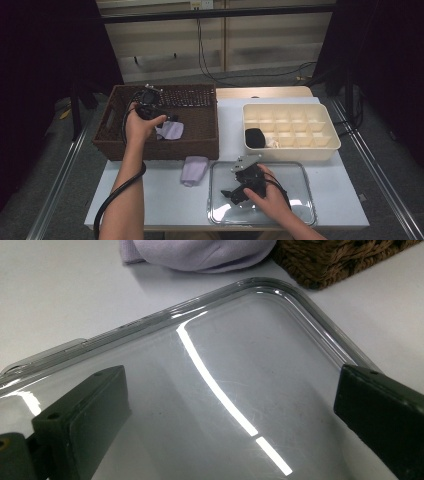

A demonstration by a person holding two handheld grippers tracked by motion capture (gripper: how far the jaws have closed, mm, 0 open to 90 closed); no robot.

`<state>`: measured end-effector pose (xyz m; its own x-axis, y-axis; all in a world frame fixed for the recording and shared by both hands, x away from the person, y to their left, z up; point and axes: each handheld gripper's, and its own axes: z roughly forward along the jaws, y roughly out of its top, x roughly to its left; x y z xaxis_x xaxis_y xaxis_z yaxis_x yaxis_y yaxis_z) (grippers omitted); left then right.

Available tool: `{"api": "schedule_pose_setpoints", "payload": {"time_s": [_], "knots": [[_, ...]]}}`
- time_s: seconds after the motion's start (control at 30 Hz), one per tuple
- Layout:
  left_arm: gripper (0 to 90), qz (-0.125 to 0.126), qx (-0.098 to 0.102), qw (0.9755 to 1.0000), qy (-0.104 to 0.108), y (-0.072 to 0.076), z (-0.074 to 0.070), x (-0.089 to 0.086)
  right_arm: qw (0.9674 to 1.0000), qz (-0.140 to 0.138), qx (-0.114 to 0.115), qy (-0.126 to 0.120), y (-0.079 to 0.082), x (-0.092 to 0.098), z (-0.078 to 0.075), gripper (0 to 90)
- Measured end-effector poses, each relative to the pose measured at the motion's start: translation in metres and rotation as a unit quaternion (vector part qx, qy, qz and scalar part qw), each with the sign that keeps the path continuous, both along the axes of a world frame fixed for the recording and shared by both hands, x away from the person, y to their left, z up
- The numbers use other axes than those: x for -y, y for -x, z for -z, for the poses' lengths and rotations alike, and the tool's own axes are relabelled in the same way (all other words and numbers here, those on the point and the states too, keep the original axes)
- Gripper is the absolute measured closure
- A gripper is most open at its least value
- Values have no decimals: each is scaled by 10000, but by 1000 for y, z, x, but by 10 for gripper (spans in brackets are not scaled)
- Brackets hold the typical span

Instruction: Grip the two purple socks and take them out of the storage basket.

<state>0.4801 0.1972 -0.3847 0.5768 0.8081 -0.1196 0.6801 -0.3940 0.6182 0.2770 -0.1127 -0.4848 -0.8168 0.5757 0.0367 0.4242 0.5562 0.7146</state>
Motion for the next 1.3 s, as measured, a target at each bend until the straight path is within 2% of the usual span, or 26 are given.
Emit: {"api": "schedule_pose_setpoints", "payload": {"time_s": [0.23, 0.53, 0.67, 0.77, 0.83, 0.93, 1.0, 1.07, 1.13, 1.2, 1.3], "knots": [[131, -12, -15, 10000, -40, -6, 4, 2, 10000, -2, 4, -2, 0, 0, 0, 6], [166, -96, 23, 9996, -250, -14, 19, 2, 10000, -13, -9, -7, 0, 0, 0, 7], [180, -62, -54, 9997, -209, -15, 24, 2, 10000, -7, -10, -6, 0, 0, 0, 7], [179, -98, -129, 9994, -298, -17, 29, 1, 10000, -9, -17, -8, 0, 0, 0, 6], [186, -192, -305, 9988, -323, -18, 32, 0, 10000, -12, -17, -7, 0, 0, 0, 7], [222, -149, -294, 9990, -296, -20, 35, -1, 10000, -12, -17, -7, 0, 0, 0, 6], [228, -82, -126, 9993, -355, -21, 39, -3, 10000, -13, -19, -5, 0, 0, 0, 7], [263, -123, -173, 9992, -326, -21, 41, -3, 10000, -13, -19, -7, 0, 0, 0, 7], [278, -139, -161, 9990, -387, -22, 43, -6, 10000, -12, -17, -5, 0, 0, 0, 7], [324, -213, -224, 9992, -270, -22, 47, -8, 10000, -12, -18, -5, 0, 0, 0, 6], [370, -210, -211, 9993, -239, -22, 48, -9, 10000, -9, -26, -5, 0, 0, 0, 6]]}}
